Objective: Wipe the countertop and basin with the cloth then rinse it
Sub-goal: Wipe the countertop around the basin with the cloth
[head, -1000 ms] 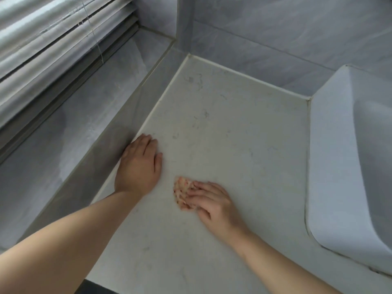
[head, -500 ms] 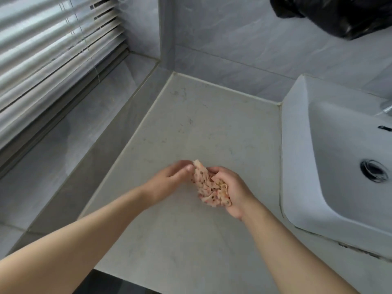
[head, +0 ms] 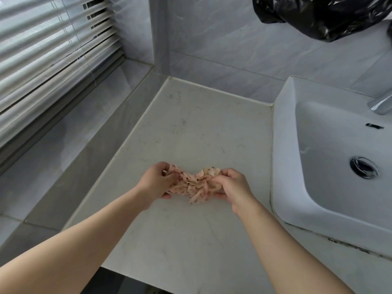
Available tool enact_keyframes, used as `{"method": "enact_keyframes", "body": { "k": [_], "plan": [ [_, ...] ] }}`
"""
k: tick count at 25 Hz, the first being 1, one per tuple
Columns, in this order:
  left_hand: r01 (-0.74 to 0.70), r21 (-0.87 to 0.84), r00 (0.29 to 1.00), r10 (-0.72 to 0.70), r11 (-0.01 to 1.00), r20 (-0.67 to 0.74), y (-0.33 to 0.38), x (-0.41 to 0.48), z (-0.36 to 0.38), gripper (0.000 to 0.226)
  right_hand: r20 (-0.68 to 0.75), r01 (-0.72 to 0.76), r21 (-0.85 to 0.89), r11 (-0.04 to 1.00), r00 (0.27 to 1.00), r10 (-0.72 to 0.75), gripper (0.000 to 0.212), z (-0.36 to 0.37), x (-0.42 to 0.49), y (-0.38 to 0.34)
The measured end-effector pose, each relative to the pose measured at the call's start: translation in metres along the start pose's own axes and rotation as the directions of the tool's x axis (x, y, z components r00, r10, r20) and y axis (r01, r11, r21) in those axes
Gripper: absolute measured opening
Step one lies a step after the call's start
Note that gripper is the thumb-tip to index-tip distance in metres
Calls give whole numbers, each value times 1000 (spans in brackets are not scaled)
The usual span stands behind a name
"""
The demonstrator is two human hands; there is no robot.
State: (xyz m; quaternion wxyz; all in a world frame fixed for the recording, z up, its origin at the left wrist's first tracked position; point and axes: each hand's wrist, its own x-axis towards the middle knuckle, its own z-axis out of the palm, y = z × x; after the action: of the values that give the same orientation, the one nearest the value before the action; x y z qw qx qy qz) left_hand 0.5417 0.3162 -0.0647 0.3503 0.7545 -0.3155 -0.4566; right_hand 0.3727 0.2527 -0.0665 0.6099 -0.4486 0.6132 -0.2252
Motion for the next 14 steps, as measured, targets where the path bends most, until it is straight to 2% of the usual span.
{"method": "enact_keyframes", "body": {
  "k": [4, 5, 6, 7, 8, 9, 10, 11, 12, 14],
  "plan": [
    [-11, 51, 999, 13, 999, -52, -11, -1, -8, 13, -25, -62, 74, 995, 998, 64, 19, -7, 4, 7],
    [-18, 97, 997, 26, 995, -76, -13, -2, -7, 11, -72, -23, 7, 1000, 997, 24, 16, -6, 3, 8],
    [-31, 193, 993, 53, 981, -108, -15, -2, -7, 6, -127, 45, -158, 986, 990, -65, 15, -4, 2, 10],
    [-47, 336, 986, 99, 941, -137, -17, -2, -6, 9, -174, 135, -398, 907, 960, -219, 22, -1, 1, 13],
    [-64, 480, 978, 151, 875, -144, -20, -1, -5, 19, -165, 254, -613, 748, 885, -436, 29, 4, -1, 17],
    [-89, 584, 968, 208, 807, -141, -25, 2, -4, 27, -74, 381, -748, 543, 765, -640, 31, 12, -5, 20],
    [-120, 643, 954, 266, 756, -135, -30, 4, -5, 32, 63, 484, -801, 352, 653, -755, 32, 21, -8, 24],
    [-152, 677, 941, 316, 720, -125, -36, 6, -6, 37, 230, 551, -816, 177, 589, -775, 34, 30, -9, 29],
    [-186, 698, 925, 362, 692, -113, -41, 5, -8, 40, 406, 608, -794, 13, 545, -733, 38, 39, -8, 37],
    [-221, 736, 912, 403, 640, -76, -54, 3, -18, 47, 663, 697, -697, -171, 534, -525, 45, 45, 0, 48]
  ]
}}
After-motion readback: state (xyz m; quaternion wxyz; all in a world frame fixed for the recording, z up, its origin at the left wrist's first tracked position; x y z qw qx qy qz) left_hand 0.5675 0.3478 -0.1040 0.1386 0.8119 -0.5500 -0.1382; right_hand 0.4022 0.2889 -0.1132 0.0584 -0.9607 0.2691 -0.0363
